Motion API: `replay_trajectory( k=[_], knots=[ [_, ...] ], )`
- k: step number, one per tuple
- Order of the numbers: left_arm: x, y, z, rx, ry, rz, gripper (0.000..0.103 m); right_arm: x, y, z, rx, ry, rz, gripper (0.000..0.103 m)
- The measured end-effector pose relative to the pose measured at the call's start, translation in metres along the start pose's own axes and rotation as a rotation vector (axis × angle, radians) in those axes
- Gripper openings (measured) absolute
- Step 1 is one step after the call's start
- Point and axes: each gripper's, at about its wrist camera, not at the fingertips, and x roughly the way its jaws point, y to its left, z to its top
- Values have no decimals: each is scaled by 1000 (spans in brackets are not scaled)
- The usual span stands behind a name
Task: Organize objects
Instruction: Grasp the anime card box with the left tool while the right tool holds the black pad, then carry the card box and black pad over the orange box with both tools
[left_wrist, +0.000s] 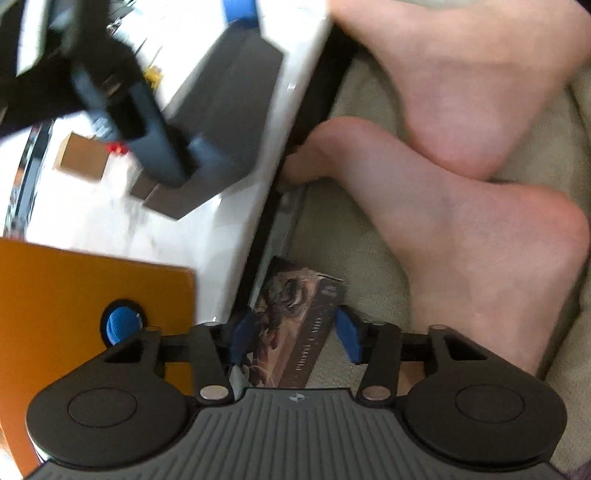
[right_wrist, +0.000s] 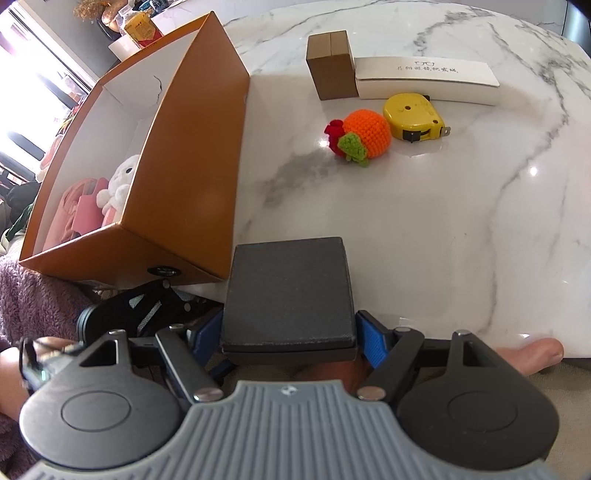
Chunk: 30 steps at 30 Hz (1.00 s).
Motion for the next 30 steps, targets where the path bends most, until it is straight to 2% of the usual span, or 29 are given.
replay_trajectory(
  k=[3, 8, 10, 11, 14, 18, 23, 26, 27, 30],
  knots=[
    [3, 5, -2, -29, 14, -24, 56, -1, 0, 0, 3, 0, -1, 77],
    [6, 10, -8, -67, 8, -23, 63, 0, 0, -1, 1, 2, 0, 77],
    [5, 9, -10, -70, 5, -26, 58, 1, 1, -1, 1, 4, -1, 77],
    [4, 8, -11, -68, 2, -47, 46, 1, 1, -1, 1, 4, 0, 77],
    [-2, 9, -18, -87, -16, -49, 39, -2, 0, -1, -1, -2, 1, 77],
    [-16, 28, -30, -211, -58, -58, 32, -6, 0, 0, 0, -14, 3, 77],
    [-46, 42, -50, -343, -136, -108, 31, -15, 4, 1, -5, -31, 5, 77],
    [-68, 49, -66, -445, -199, -144, 27, -23, 6, 3, -4, -43, -7, 77],
    [-78, 49, -63, -484, -221, -159, 26, -26, 7, 3, -3, -48, -9, 77],
    [-99, 63, -81, -579, -294, -189, 26, -34, 11, 4, -2, -68, -7, 77]
  ],
)
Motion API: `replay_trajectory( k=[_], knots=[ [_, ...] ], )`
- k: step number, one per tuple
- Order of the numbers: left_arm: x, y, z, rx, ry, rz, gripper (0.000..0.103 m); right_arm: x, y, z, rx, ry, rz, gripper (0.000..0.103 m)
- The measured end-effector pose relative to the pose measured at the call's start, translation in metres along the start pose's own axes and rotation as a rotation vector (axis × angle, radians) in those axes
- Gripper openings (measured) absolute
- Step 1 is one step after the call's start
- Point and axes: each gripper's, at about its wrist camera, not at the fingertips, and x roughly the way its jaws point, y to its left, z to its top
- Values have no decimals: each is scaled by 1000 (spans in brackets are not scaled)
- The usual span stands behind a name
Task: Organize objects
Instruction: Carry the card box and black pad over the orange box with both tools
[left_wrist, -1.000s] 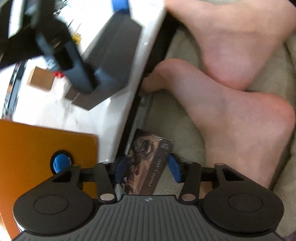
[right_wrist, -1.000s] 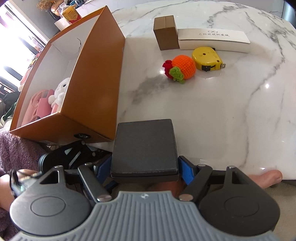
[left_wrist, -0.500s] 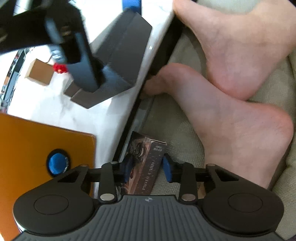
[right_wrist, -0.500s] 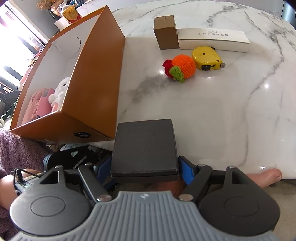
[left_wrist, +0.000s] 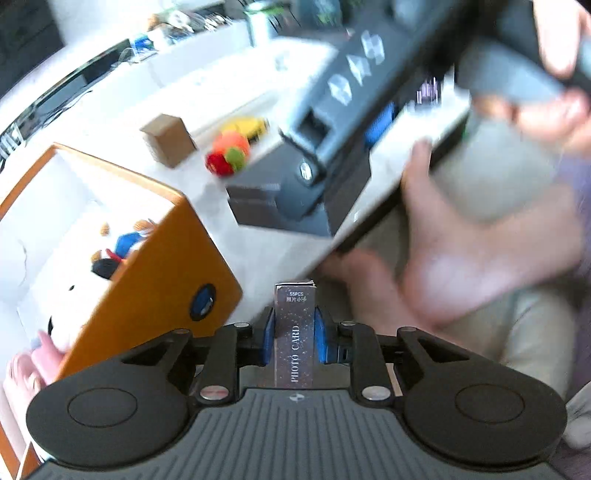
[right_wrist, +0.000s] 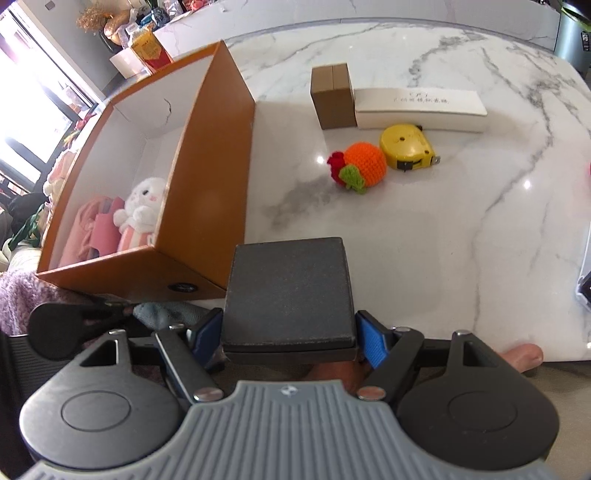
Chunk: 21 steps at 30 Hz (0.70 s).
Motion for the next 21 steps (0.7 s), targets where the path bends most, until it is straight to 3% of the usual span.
replay_trajectory(
  k=[6, 7, 8, 13, 17, 21],
  knots=[
    [-45, -7, 17, -116, -106, -26, 26, -19, 12, 6, -14, -49, 5, 77],
    [-42, -8, 40, -132, -126, -38, 26, -24, 14, 7, -15, -62, 6, 77],
    [-47, 3, 57, -150, -147, -48, 26, -29, 16, 9, -14, -76, 8, 77],
    [-90, 27, 62, -264, -236, -79, 26, -59, 27, 19, -5, -159, 23, 77],
    [-91, 70, 75, -371, -293, -98, 26, -74, 39, 29, -4, -201, 50, 77],
    [-96, 105, 79, -452, -316, -55, 26, -77, 52, 40, -8, -214, 83, 77]
  ],
)
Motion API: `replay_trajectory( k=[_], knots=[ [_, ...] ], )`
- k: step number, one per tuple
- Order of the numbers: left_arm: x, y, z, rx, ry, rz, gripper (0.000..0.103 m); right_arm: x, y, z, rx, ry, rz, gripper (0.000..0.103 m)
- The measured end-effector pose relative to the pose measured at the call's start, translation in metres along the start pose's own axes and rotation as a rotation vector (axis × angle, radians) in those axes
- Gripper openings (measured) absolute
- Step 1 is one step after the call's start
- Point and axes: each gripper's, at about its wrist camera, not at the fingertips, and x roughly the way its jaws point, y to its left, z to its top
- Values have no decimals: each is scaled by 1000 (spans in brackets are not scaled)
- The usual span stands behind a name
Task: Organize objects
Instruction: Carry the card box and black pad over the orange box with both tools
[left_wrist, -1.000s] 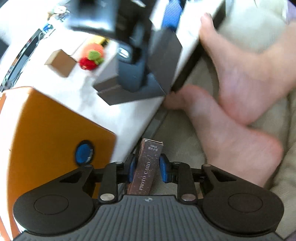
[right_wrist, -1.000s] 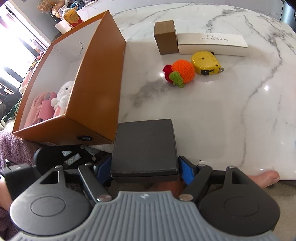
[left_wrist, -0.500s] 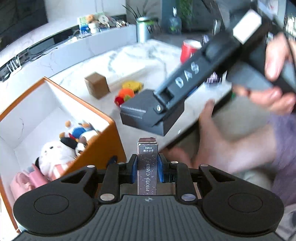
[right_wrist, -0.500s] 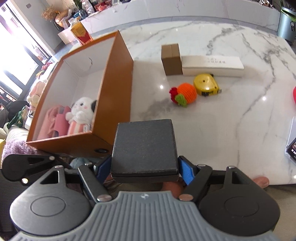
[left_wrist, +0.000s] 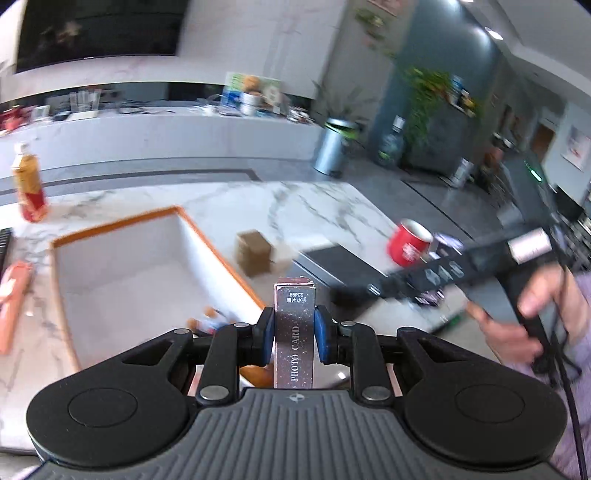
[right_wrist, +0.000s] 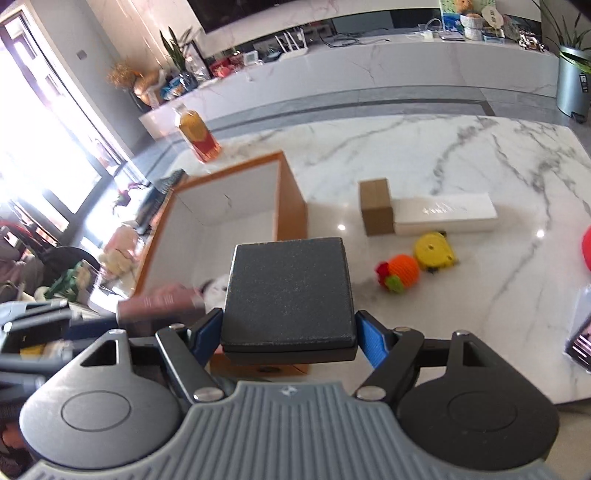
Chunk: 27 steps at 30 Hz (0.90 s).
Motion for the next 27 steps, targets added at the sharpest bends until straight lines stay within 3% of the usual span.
replay_trajectory(
  k=[5, 11, 20, 27],
  knots=[
    [20, 44, 21, -133, 2, 97, 26, 15, 22, 18, -22, 0, 33, 77],
    [41, 90, 36, -321, 1, 145, 26, 55, 61, 42, -118, 39, 44, 77],
    [79, 136, 50, -344, 112, 226, 26, 143, 84, 61, -242, 140, -67, 77],
    [108, 144, 50, -282, 191, 304, 26, 204, 97, 67, -360, 191, -175, 76]
  ],
)
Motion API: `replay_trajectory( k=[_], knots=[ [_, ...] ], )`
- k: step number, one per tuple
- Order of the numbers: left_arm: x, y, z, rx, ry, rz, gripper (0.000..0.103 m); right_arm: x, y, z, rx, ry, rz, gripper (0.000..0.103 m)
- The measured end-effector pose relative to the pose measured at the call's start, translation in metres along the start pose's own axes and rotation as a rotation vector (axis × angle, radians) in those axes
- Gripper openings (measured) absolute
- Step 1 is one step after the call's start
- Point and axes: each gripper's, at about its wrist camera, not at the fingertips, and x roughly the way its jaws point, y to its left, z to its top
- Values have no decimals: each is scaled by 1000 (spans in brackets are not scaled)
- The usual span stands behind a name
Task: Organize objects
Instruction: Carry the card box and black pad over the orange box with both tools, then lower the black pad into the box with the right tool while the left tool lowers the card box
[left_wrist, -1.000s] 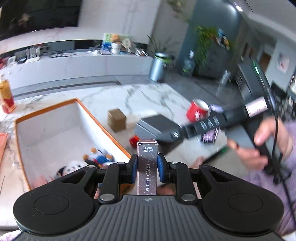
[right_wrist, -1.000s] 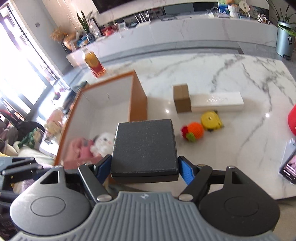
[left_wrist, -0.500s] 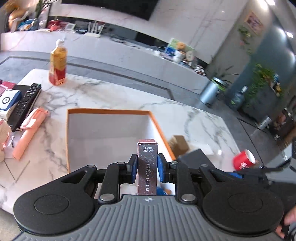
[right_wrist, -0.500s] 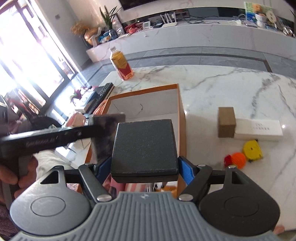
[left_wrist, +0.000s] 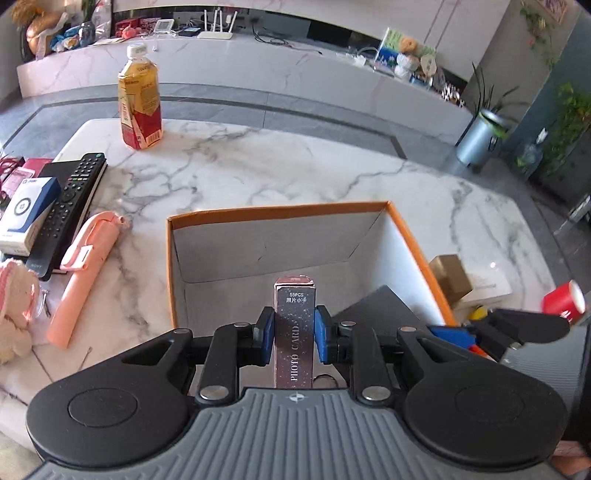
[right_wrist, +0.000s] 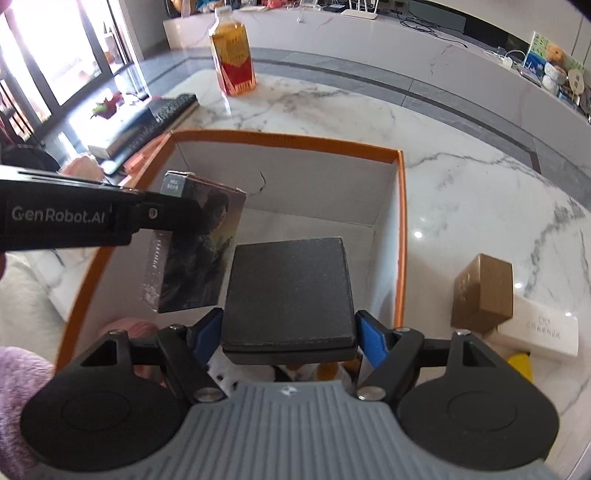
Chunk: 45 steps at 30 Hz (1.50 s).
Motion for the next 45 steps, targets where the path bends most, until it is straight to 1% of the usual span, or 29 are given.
replay_trajectory(
  k=[3, 5, 7, 10, 15, 18, 20, 21, 23, 25, 27, 28, 31, 34, 38, 41, 44, 45],
  knots=[
    [8, -1, -1, 11, 15, 7, 26, 17, 6, 4, -37, 12, -40, 76],
    [13, 0, -2, 2, 25, 15, 26, 23, 13, 6, -80, 0, -80, 76],
    [20, 4, -3, -25, 51, 11, 26, 28, 14, 9, -74, -10, -87, 77],
    [27, 8, -7, -52, 79, -10, 26, 32, 16, 12, -93, 5, -95, 77],
    [34, 5, -15, -68, 94, -38, 26, 31, 16, 11, -143, 31, -86, 78],
    [36, 8, -17, -95, 98, -54, 26, 28, 13, 10, -169, 52, -60, 80],
    [36, 12, -18, -116, 99, -70, 26, 24, 9, 11, -164, 61, -37, 81],
    [37, 13, -18, -124, 96, -75, 26, 22, 5, 12, -153, 63, -22, 80],
    [37, 15, -18, -131, 88, -83, 26, 15, -3, 13, -137, 62, 16, 75],
    [38, 16, -18, -143, 90, -94, 26, 10, -9, 16, -122, 67, 23, 67],
    [39, 17, -19, -156, 90, -108, 26, 7, -11, 17, -127, 69, 30, 62],
    [38, 17, -19, -156, 87, -106, 26, 5, -11, 16, -140, 67, 35, 62],
    [34, 18, -20, -139, 75, -90, 26, -3, -5, 13, -238, 56, 56, 63],
    [32, 18, -20, -119, 73, -82, 26, -6, 4, 9, -379, 77, 67, 63],
    [31, 17, -19, -103, 77, -86, 26, -1, 16, 5, -600, 97, 37, 61],
    [31, 17, -20, -89, 76, -83, 26, 6, 20, 5, -718, 118, 33, 60],
    [33, 19, -20, -99, 84, -102, 26, 13, 21, 6, -796, 148, 41, 55],
    [34, 20, -20, -105, 87, -109, 26, 15, 22, 6, -822, 157, 43, 48]
  ],
)
